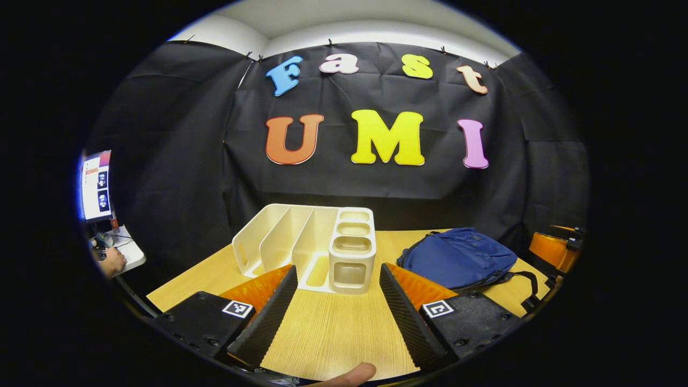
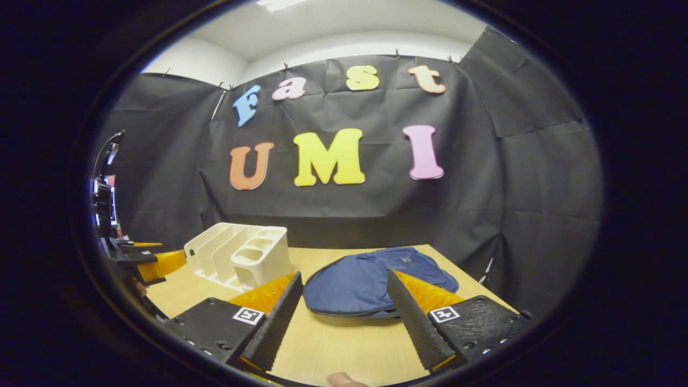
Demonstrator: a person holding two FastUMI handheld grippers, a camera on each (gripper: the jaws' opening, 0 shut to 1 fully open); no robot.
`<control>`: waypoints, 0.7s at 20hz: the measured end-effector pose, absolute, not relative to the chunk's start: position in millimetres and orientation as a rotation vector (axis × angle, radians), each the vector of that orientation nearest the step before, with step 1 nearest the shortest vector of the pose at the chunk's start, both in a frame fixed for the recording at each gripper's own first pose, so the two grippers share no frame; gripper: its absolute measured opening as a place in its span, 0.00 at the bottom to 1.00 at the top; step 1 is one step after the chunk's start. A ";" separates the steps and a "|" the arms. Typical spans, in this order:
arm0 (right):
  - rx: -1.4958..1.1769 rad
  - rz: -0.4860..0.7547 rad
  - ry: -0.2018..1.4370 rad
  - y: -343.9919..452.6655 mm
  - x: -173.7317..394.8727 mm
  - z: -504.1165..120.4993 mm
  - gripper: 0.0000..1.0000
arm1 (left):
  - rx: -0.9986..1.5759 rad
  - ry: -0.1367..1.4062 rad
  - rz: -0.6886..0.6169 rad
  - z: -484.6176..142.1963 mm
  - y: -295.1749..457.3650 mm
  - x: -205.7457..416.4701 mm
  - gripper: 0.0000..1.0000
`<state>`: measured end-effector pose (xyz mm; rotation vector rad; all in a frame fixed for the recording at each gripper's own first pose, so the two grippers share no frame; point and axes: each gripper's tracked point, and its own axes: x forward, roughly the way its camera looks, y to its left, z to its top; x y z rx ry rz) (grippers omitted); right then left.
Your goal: Open the schoolbag, grab two books from the bookshelf and put them into the schoolbag.
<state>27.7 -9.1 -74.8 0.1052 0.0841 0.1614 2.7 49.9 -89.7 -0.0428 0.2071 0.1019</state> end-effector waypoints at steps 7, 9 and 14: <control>0.121 0.201 0.103 5.4 22.3 -75.3 0.96 | -0.017 0.200 0.081 -87.7 43.7 2.5 0.98; 0.112 0.189 0.097 1.8 22.9 -75.2 0.93 | -0.012 0.205 0.080 -90.1 42.8 2.5 0.98; 0.112 0.184 0.107 2.4 23.5 -77.6 0.96 | -0.017 0.217 0.083 -93.0 43.7 2.7 0.98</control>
